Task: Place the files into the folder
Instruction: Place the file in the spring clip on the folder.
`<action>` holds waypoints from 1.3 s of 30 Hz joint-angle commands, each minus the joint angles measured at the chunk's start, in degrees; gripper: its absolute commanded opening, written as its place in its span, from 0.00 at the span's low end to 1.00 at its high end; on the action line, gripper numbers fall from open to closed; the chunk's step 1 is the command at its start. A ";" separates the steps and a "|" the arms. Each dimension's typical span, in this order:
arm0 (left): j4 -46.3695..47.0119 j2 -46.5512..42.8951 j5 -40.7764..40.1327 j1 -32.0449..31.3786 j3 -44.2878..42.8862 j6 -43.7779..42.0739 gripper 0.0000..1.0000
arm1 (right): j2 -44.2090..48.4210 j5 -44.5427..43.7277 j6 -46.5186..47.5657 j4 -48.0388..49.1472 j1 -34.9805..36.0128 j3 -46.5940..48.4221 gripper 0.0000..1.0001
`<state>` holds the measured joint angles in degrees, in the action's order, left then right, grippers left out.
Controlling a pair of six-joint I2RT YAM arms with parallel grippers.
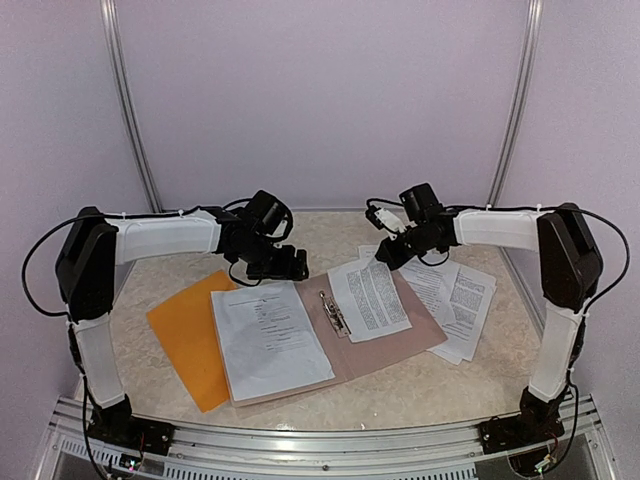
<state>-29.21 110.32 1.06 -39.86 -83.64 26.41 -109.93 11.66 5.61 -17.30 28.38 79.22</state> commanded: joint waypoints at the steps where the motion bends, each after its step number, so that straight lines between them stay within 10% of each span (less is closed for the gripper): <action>1: -0.95 1.17 -0.52 -0.22 -1.38 -0.76 0.90 | 2.47 1.27 1.09 -3.32 -0.43 0.30 0.00; 39: -1.46 2.18 -0.21 -1.58 -2.51 0.08 0.90 | 16.38 -4.14 10.53 -29.02 -1.48 2.72 0.00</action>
<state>-29.65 111.55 1.08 -40.88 -84.93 26.37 -96.99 7.44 13.69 -43.38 27.29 83.22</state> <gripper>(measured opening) 0.899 0.003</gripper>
